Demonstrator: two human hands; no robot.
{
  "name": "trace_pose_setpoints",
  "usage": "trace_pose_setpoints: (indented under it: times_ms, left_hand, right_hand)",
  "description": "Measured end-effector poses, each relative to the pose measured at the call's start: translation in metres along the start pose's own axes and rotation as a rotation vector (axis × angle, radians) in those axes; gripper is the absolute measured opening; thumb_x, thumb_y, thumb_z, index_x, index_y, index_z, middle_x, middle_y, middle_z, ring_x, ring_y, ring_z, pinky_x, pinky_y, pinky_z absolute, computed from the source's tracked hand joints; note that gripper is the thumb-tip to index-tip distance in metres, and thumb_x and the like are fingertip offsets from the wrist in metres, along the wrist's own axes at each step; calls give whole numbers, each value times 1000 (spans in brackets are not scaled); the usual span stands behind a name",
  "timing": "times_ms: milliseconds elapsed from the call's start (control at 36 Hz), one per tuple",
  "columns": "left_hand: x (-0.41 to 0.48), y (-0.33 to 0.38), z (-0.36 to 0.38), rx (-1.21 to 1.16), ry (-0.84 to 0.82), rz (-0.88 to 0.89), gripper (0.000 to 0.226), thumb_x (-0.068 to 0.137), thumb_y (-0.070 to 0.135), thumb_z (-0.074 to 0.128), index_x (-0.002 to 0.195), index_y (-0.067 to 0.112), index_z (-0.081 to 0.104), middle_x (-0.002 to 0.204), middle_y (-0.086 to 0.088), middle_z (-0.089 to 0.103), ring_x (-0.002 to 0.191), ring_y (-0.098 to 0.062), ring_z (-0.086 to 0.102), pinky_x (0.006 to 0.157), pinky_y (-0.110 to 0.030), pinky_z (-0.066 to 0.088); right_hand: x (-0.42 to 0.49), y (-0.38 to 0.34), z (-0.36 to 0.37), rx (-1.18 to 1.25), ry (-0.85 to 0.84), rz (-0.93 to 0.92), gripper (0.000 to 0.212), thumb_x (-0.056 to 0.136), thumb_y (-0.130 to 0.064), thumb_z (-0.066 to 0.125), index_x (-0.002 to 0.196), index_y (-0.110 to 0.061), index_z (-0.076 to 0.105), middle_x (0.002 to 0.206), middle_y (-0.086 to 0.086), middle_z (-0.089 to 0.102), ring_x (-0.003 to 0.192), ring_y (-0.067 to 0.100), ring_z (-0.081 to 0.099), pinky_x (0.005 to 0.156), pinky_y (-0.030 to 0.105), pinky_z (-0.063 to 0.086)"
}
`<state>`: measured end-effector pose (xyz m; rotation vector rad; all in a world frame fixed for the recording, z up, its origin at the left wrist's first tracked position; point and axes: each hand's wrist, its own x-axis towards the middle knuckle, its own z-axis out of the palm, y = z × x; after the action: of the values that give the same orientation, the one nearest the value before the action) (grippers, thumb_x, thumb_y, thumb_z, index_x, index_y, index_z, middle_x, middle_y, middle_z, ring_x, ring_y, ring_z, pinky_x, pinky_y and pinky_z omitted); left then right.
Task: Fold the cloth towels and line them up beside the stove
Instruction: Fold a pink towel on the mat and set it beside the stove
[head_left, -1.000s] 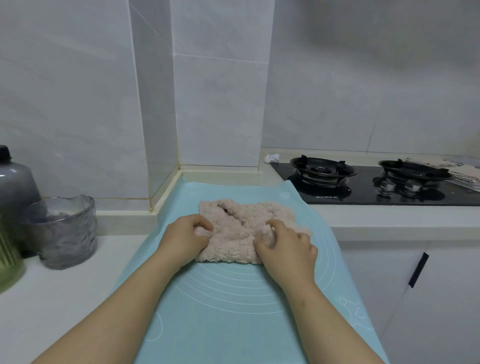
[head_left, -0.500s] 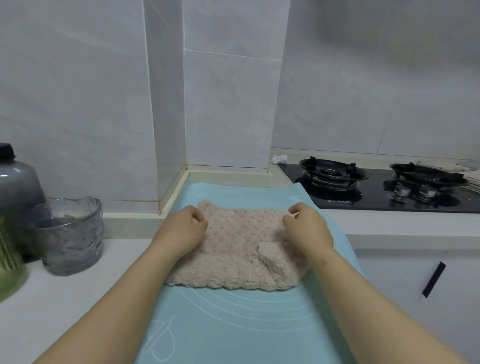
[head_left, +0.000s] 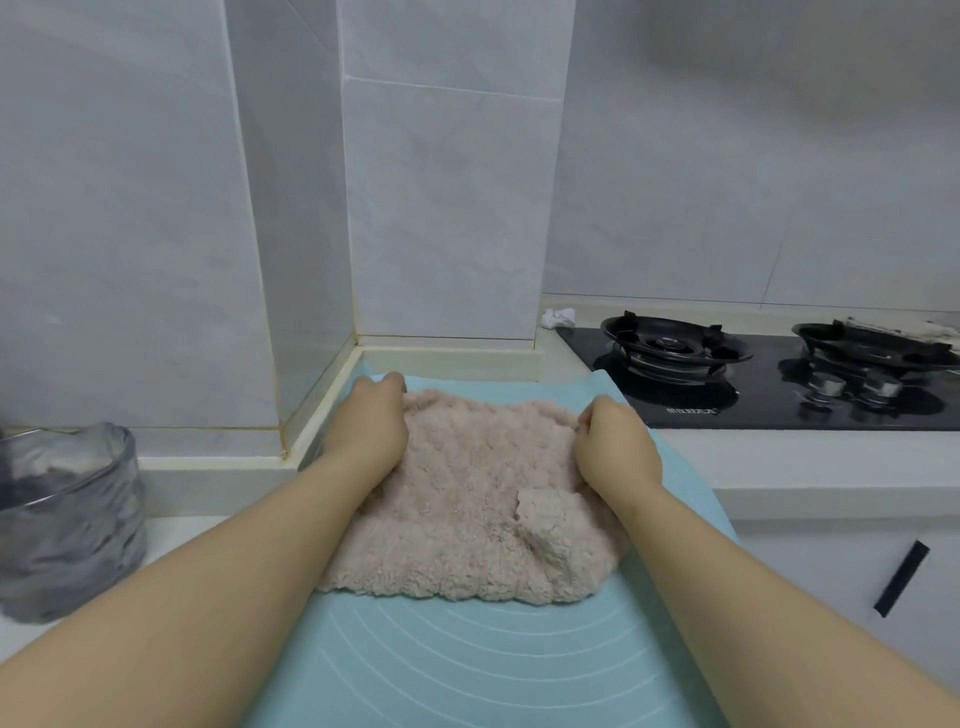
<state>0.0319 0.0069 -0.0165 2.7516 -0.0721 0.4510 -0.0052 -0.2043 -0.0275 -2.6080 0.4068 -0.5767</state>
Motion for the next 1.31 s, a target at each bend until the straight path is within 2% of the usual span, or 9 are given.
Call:
trace_pose_setpoints:
  times_ms: [194,361,472,583,750,889,1000,1139,1306]
  left_hand:
    - [-1,3,3,47,-142,9,62,91,5,39,144,24,15,151,-14,9,106,-34,51,71,-34,41]
    - [-39,-6,-19,-3,-343,251,29,95,30,45,121,21,55,127,0,56,111,-17,52,92,-28,42]
    - [-70,-15,-33,-31,-400,316,23,94,33,48,112,27,60,112,10,63,93,-6,52,81,-19,40]
    - [-90,-21,-42,-33,-371,329,24,91,32,54,113,26,60,94,11,59,84,-5,50,73,-14,38]
    - [-110,-18,-60,-8,-315,390,20,89,26,56,108,23,63,66,18,47,59,4,42,50,-6,33]
    - [-130,-20,-70,22,-302,447,15,86,22,57,99,21,65,73,15,48,64,0,44,54,-11,33]
    - [-150,-21,-72,19,-325,480,12,86,21,56,95,20,64,94,9,57,88,-7,55,78,-18,45]
    - [-173,-30,-66,117,-228,457,18,92,23,48,107,26,57,107,10,63,94,-9,57,78,-22,46]
    - [-192,-41,-55,244,9,426,25,95,20,40,110,21,60,107,1,63,97,-20,58,73,-27,38]
  right_hand:
    - [-6,-12,-7,-106,-161,-123,45,91,-6,38,135,-17,37,134,9,44,117,29,44,89,37,39]
    - [-41,-20,-18,39,-511,-340,29,95,-20,41,114,-23,63,103,-8,66,95,13,58,93,34,43]
    - [-59,-19,-28,44,-531,-369,30,95,-26,46,122,-27,57,118,-5,63,107,15,56,98,34,43]
    - [-74,-14,-39,-21,-522,-397,38,92,-24,54,129,-29,49,102,-3,61,103,15,54,93,33,44]
    - [-90,5,-64,-42,-444,-369,21,88,-17,56,107,-25,63,77,-15,49,84,13,47,76,26,37]
    - [-108,25,-83,-67,-378,-317,22,86,-10,50,101,-20,65,88,-11,55,88,10,50,85,28,43]
    - [-124,40,-93,-63,-386,-294,25,85,-6,48,98,-20,64,90,-10,56,87,9,50,78,23,42]
    - [-144,57,-101,-14,-402,-277,15,89,-10,53,85,-25,56,80,-15,54,81,8,50,60,9,35]
    - [-163,63,-103,-20,-317,-288,11,91,-14,52,88,-22,58,90,-9,58,85,10,51,70,19,39]
